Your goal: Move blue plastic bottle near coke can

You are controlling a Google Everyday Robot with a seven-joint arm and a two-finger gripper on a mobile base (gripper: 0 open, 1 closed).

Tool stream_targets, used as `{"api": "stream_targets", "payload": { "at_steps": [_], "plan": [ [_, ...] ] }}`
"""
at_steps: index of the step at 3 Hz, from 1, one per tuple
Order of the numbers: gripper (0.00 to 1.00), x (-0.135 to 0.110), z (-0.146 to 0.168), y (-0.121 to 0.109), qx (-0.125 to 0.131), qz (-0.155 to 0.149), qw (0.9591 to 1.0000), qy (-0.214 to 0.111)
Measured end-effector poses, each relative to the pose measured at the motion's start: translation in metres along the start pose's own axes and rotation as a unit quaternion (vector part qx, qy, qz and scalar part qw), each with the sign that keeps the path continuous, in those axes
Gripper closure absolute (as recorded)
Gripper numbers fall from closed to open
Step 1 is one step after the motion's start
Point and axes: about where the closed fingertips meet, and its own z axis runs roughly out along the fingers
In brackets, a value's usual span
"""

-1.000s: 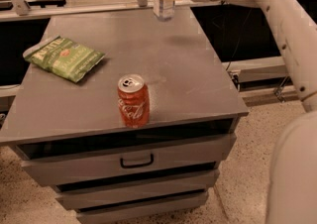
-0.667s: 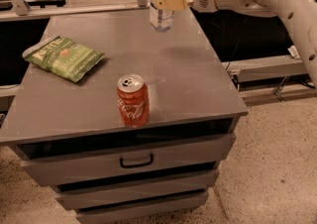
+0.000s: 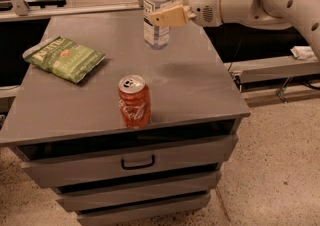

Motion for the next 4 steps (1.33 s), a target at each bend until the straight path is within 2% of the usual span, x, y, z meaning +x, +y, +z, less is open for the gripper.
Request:
{"api": "stream_targets", "payload": {
  "at_steps": [1,2,3,4],
  "plan": [
    [1.00,0.012,-0.007,0.013,-0.034,-0.004,0.9994,0.009],
    [1.00,0.028,-0.025,0.039,-0.087,-0.008,0.9959,0.027],
    [1.00,0.035,-0.041,0.064,-0.127,-0.009,0.9912,0.035],
    [1.00,0.049,-0.054,0.083,-0.161,0.003,0.9864,0.032]
  ]
}}
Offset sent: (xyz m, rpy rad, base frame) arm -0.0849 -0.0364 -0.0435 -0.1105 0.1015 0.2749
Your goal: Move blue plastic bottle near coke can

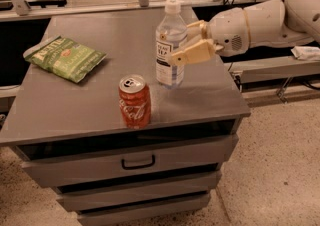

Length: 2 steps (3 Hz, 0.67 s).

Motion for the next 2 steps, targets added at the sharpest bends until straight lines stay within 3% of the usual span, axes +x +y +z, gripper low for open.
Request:
{"api": "stream_targets", "payload": {
  "at_steps": [2],
  "plan": [
    [1.00,0.026,0.008,0.037,-0.083,0.015,0.9963,-0.019]
  ]
}}
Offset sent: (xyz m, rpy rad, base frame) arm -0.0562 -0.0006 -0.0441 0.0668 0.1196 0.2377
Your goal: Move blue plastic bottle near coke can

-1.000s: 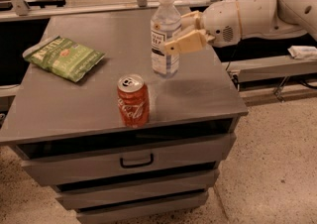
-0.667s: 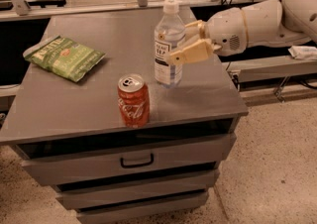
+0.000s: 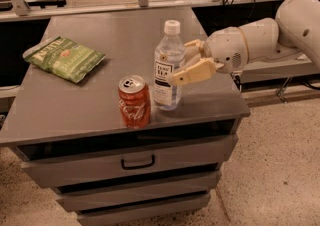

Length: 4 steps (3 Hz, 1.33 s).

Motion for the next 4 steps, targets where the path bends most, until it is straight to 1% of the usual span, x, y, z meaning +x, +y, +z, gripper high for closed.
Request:
{"api": "stream_targets", "payload": {
  "at_steps": [1,3,4],
  "plan": [
    [0.87,0.010,0.003,0.009,-0.023,-0.008,0.9997,-0.004],
    [0.40,0.019,0.014,0.011,-0.047,-0.038,0.9980,-0.015],
    [0.17,0.019,0.014,0.011,-0.047,-0.038,0.9980,-0.015]
  ]
}}
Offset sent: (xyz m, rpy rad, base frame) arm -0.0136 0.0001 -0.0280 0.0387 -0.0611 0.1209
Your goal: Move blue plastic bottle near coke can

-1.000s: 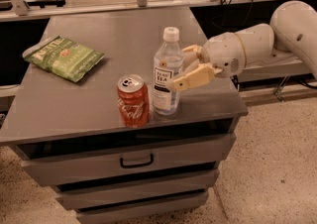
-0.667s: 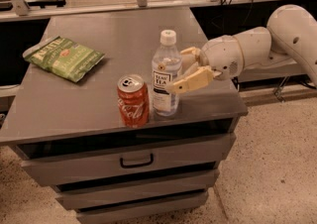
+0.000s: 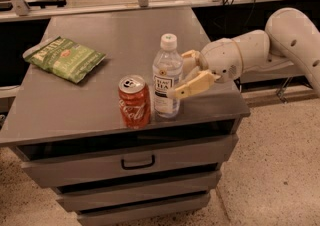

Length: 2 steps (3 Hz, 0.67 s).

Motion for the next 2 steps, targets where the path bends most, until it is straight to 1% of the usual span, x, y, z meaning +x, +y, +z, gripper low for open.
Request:
{"api": "stream_targets", "payload": {
  "at_steps": [1,2],
  "plan": [
    [0.00,-0.003,0.005,0.003,-0.011,-0.010,0.9999,-0.006],
    [0.00,-0.015,-0.011,0.004,-0.003,-0.022,0.9997,0.007]
  ]
}}
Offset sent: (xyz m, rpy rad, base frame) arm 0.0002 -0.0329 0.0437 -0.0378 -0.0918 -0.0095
